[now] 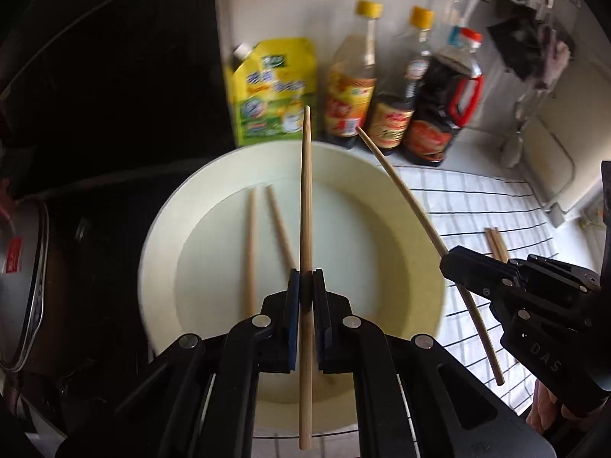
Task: Organize utensils
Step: 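Carry the held chopstick over the white bowl with the left tool while the right tool carries its own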
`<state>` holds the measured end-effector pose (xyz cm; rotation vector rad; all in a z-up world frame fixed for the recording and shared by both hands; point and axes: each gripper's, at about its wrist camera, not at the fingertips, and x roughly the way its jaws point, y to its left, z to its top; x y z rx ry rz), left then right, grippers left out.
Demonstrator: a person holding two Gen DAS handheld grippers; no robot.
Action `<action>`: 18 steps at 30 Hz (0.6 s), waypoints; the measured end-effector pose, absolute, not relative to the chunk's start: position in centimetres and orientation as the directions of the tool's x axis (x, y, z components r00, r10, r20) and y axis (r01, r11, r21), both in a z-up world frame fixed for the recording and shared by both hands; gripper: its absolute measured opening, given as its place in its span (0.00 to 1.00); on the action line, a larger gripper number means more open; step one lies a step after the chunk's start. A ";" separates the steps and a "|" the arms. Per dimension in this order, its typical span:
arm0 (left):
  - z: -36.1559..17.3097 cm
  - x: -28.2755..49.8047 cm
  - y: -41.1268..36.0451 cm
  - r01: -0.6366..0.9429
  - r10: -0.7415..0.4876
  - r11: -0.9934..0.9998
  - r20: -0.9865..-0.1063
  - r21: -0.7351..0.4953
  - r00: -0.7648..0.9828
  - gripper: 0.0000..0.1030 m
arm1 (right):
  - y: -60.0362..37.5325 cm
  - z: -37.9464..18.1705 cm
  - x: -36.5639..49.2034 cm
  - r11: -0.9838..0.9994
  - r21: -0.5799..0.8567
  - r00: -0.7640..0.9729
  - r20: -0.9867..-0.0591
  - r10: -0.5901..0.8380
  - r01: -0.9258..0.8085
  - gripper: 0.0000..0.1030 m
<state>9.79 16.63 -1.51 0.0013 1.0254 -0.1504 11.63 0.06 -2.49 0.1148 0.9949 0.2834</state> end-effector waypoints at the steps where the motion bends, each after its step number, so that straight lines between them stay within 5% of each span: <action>1: -2.0 10.1 17.3 0.119 -0.123 0.990 -0.857 -0.073 0.501 0.07 | 0.9 -2.9 12.5 0.955 0.227 0.499 -0.816 0.293 -0.190 0.06; 18: -9.3 14.1 19.7 0.103 -0.140 0.989 -0.925 -0.110 0.352 0.08 | 3.0 -9.3 17.7 0.972 0.217 0.363 -0.901 0.236 -0.094 0.06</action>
